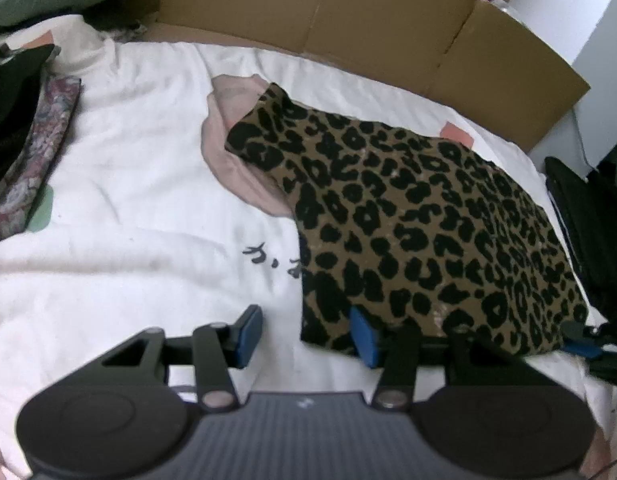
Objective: Fold clothes
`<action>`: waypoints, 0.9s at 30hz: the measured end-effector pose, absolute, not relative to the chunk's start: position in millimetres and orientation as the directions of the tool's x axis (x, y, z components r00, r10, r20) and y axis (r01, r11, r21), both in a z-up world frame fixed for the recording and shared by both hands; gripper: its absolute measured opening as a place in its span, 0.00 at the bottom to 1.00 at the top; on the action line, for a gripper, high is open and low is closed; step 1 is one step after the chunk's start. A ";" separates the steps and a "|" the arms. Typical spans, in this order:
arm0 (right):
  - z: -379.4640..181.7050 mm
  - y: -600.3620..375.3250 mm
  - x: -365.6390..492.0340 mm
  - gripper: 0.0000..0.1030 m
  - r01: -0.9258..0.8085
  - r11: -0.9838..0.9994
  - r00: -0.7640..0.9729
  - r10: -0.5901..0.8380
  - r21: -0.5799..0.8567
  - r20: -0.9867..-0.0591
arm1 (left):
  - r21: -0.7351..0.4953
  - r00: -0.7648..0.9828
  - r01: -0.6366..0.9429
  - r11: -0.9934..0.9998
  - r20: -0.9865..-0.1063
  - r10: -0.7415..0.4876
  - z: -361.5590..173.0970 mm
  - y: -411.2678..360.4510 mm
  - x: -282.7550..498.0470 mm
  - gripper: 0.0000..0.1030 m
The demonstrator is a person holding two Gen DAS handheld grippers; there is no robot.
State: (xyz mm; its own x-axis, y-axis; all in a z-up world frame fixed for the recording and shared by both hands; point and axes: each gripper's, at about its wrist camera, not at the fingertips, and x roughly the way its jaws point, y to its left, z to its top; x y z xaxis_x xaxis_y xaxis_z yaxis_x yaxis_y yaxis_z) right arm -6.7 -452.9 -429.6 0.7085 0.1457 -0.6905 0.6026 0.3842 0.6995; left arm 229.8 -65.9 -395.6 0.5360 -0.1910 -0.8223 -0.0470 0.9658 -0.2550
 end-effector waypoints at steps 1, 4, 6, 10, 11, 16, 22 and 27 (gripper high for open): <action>-425.3 -453.0 -6.7 0.16 0.595 0.398 0.711 0.143 0.698 -0.688 | -0.257 0.537 -0.047 0.965 -0.821 -0.193 -396.0 -65.4 229.1 0.51; -417.9 -453.6 -8.7 0.16 0.571 0.396 0.736 0.141 0.719 -0.663 | -0.277 0.539 -0.051 0.959 -0.816 -0.207 -399.0 -64.3 227.1 0.50; -421.8 -453.5 -8.8 0.19 0.576 0.383 0.734 0.146 0.722 -0.663 | -0.293 0.543 -0.056 0.955 -0.811 -0.217 -400.9 -63.3 226.3 0.49; -441.2 -454.2 -10.0 0.32 0.589 0.323 0.735 0.168 0.741 -0.658 | -0.339 0.549 -0.075 0.938 -0.799 -0.245 -403.7 -61.9 225.2 0.48; -445.1 -453.8 -9.6 0.34 0.586 0.316 0.738 0.170 0.746 -0.653 | -0.352 0.550 -0.082 0.933 -0.796 -0.252 -404.4 -61.5 224.9 0.48; -448.9 -455.3 0.4 0.33 0.572 0.313 0.748 0.181 0.758 -0.639 | -0.409 0.558 -0.091 0.908 -0.776 -0.294 -407.9 -64.5 224.1 0.46; -446.9 -455.6 1.1 0.22 0.569 0.313 0.751 0.177 0.760 -0.636 | -0.522 0.584 -0.167 0.836 -0.736 -0.343 -419.0 -46.9 221.1 0.31; -450.1 -456.8 0.1 0.23 0.570 0.294 0.756 0.178 0.767 -0.630 | -0.575 0.592 -0.183 0.797 -0.712 -0.378 -423.2 -42.2 221.2 0.31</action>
State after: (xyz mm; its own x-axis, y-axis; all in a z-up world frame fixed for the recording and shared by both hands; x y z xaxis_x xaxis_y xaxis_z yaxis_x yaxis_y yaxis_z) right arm 0.1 -456.8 -450.1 0.7558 0.1779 -0.6302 0.5703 0.2939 0.7670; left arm 221.2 -42.2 -423.2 0.5921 -0.3776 -0.7119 -0.1830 0.7974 -0.5751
